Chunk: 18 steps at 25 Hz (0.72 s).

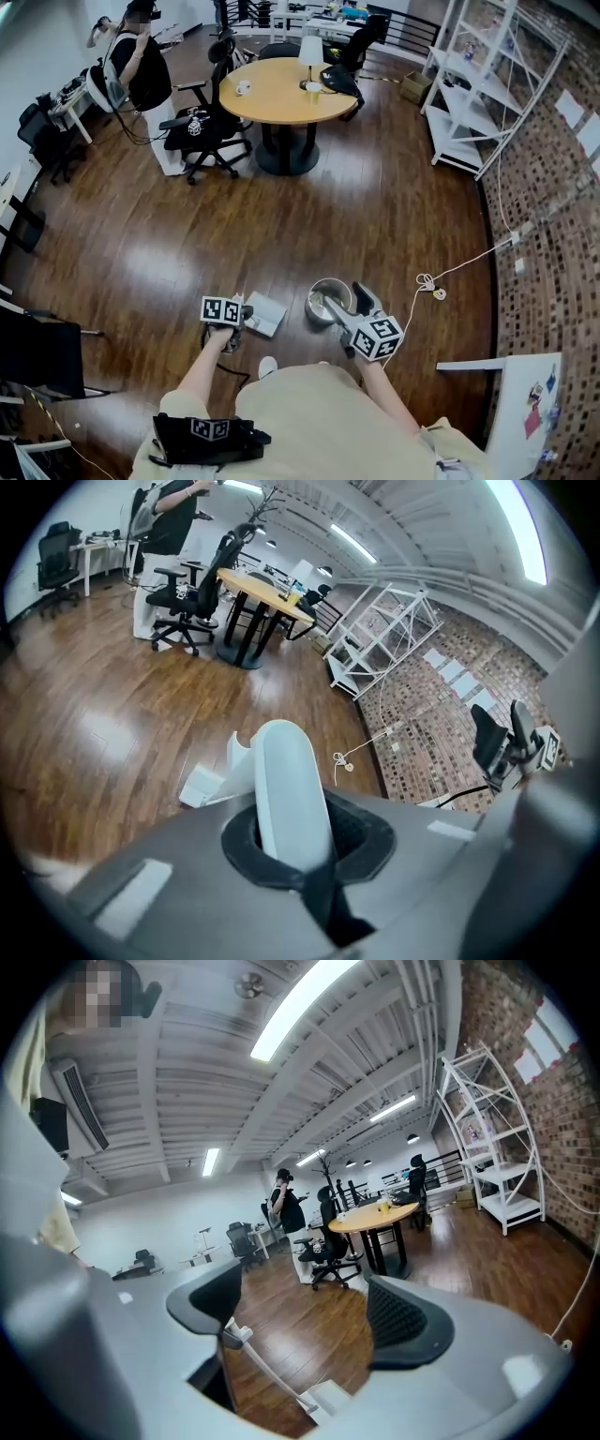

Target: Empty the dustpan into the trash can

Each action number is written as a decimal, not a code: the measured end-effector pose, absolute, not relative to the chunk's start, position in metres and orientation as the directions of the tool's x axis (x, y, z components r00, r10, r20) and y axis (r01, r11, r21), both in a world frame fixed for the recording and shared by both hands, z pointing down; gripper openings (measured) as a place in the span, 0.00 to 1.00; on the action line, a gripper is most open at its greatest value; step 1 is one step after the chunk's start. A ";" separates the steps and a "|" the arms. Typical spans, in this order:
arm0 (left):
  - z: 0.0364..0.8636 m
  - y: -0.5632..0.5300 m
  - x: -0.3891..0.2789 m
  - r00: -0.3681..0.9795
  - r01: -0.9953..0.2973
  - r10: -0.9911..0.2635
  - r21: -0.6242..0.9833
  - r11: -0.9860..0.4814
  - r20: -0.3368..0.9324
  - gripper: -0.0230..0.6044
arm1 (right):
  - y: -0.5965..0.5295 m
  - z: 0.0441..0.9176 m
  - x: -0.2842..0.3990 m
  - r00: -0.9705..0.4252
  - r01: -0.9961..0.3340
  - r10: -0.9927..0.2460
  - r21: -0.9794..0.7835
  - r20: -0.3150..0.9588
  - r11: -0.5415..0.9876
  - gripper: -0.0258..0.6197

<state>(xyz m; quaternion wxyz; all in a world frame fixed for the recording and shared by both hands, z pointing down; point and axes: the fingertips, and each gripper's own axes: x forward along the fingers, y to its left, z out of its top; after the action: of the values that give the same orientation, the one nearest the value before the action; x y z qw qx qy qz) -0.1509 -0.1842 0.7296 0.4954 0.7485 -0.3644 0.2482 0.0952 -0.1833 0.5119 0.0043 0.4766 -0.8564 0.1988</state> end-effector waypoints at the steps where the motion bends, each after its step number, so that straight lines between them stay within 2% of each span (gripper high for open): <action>1: 0.738 -0.184 -0.149 0.606 -0.795 -0.308 0.558 -0.236 0.733 0.04 | -0.182 0.513 0.096 -0.543 -0.820 -0.816 -0.336 0.201 0.463 0.67; 11: 0.777 -0.166 -0.135 0.573 -0.819 -0.328 0.530 -0.218 0.751 0.04 | -0.167 0.527 0.101 -0.530 -0.832 -0.812 -0.334 0.244 0.443 0.67; 18: 0.792 -0.142 -0.147 0.496 -0.867 -0.323 0.443 -0.226 0.806 0.05 | -0.167 0.537 0.090 -0.549 -0.820 -0.793 -0.354 0.264 0.450 0.67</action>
<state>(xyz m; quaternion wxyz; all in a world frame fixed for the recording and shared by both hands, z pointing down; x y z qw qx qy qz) -0.1472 -0.1422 0.7918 0.4683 0.7271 -0.4092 0.2906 0.0900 -0.1667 0.5366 0.0300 0.4738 -0.8510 0.2247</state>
